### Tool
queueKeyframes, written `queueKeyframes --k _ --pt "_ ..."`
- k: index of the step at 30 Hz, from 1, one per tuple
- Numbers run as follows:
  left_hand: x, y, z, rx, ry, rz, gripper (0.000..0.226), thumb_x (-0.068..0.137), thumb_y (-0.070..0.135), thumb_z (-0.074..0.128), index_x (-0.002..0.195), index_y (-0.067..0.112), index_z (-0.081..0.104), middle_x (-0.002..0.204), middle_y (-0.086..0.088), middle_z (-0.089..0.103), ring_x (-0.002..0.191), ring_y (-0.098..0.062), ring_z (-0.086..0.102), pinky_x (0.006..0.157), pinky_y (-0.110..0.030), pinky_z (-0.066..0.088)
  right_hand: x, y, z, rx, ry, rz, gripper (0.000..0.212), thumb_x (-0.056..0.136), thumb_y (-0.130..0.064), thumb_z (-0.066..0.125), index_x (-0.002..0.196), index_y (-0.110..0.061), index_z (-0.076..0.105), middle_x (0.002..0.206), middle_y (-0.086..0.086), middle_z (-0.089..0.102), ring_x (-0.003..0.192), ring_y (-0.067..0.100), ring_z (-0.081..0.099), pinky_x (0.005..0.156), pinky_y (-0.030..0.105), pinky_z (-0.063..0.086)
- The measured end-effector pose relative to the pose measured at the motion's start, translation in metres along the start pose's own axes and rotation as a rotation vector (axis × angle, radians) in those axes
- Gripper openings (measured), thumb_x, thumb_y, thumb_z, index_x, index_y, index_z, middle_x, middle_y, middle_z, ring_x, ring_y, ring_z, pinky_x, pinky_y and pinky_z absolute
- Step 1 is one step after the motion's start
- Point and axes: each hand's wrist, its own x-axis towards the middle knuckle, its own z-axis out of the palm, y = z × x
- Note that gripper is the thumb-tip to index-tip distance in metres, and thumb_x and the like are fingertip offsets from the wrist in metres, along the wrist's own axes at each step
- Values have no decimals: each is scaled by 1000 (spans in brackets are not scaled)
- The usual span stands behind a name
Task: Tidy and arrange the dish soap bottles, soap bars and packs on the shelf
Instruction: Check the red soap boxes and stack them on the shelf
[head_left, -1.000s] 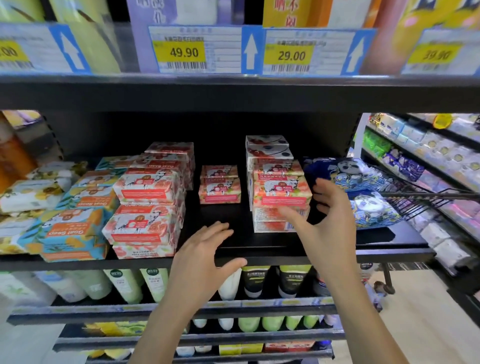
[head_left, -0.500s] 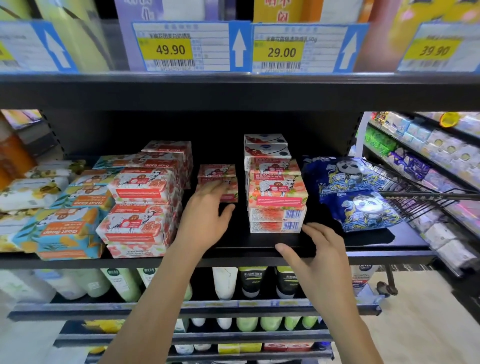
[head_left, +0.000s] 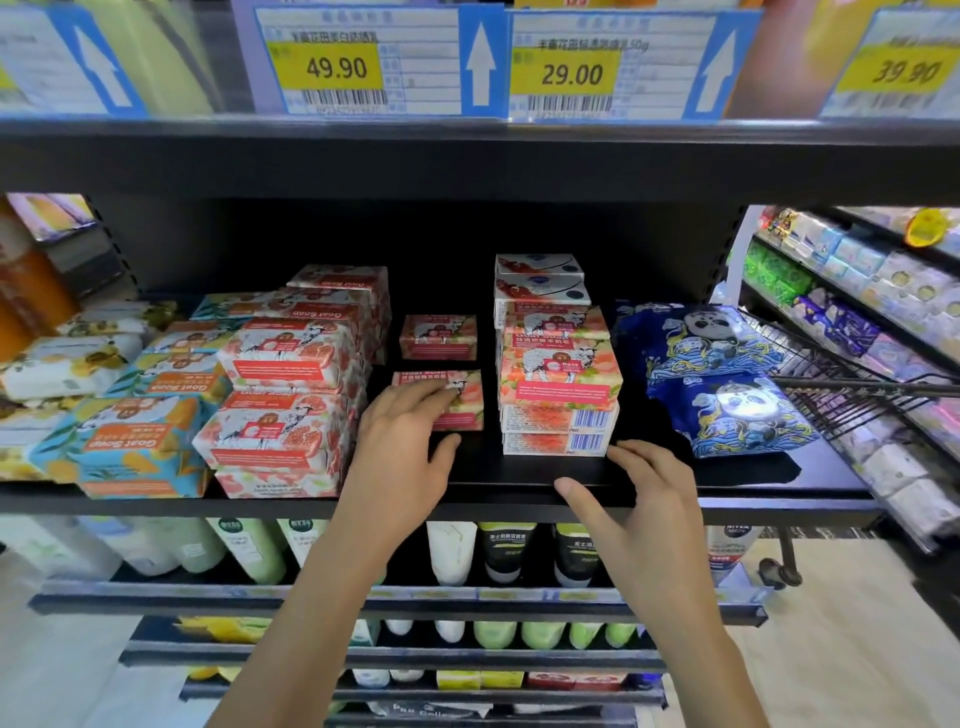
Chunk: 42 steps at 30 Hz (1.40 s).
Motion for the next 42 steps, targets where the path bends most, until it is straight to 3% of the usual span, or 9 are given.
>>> queueKeyframes --k 5,10,15,20,23,28,31,36,42 --pt "-20 6 -8 -19 48 10 48 85 17 82 131 13 68 128 -1 65 125 -22 50 107 -30 30 0 2 2 -7 12 -17 69 83 -59 67 129 -8 67 135 1 57 132 14 39 105 22 29" --pt "-12 8 -11 67 -55 -39 73 89 36 76 151 11 46 151 -7 49 143 -26 38 120 -38 27 0 1 1 0 9 -21 71 83 -61 65 130 -8 67 134 1 57 132 14 40 106 23 29" --pt "-17 11 -16 5 -69 -114 74 85 31 82 150 17 50 146 -3 54 134 -24 44 110 -33 34 -1 0 -1 13 20 -20 60 85 -51 73 129 -10 67 132 1 58 131 15 42 105 23 30" --pt "-44 18 -28 -111 -44 -138 73 81 32 86 146 25 54 137 15 53 130 -12 43 100 -18 29 -7 -3 -8 141 68 -15 49 84 -43 78 126 -19 67 127 -8 61 124 10 50 99 20 38" --pt "-63 21 -38 -186 -42 -97 72 80 33 87 144 31 55 130 31 47 130 -4 42 105 -23 38 -19 -15 -16 349 78 -4 39 83 -46 73 119 -29 68 119 -15 65 112 1 60 90 10 45" --pt "-81 30 -42 -280 -45 28 73 75 28 90 139 37 58 134 35 47 134 9 38 105 -3 29 -34 -48 -21 728 -292 112 55 75 -54 71 123 -29 66 108 -9 75 97 11 72 82 25 58" --pt "-85 33 -39 -312 -65 79 72 73 26 91 138 34 60 135 29 51 137 1 40 107 -5 29 -34 -58 -21 866 -412 166 49 79 -42 72 125 -23 67 104 0 77 93 20 75 80 33 62" --pt "-87 35 -38 -375 -91 53 86 73 33 90 146 47 47 144 37 39 143 2 34 108 -8 33 -36 -55 -18 992 -387 275 44 79 -32 75 121 -20 69 106 6 78 102 24 74 82 35 61" --pt "-98 37 -34 -951 -60 -281 72 78 46 80 144 40 50 135 22 63 124 0 60 99 -28 52 -40 -49 -21 1051 -357 309 43 80 -27 74 122 -19 69 108 7 77 107 24 73 90 36 57"
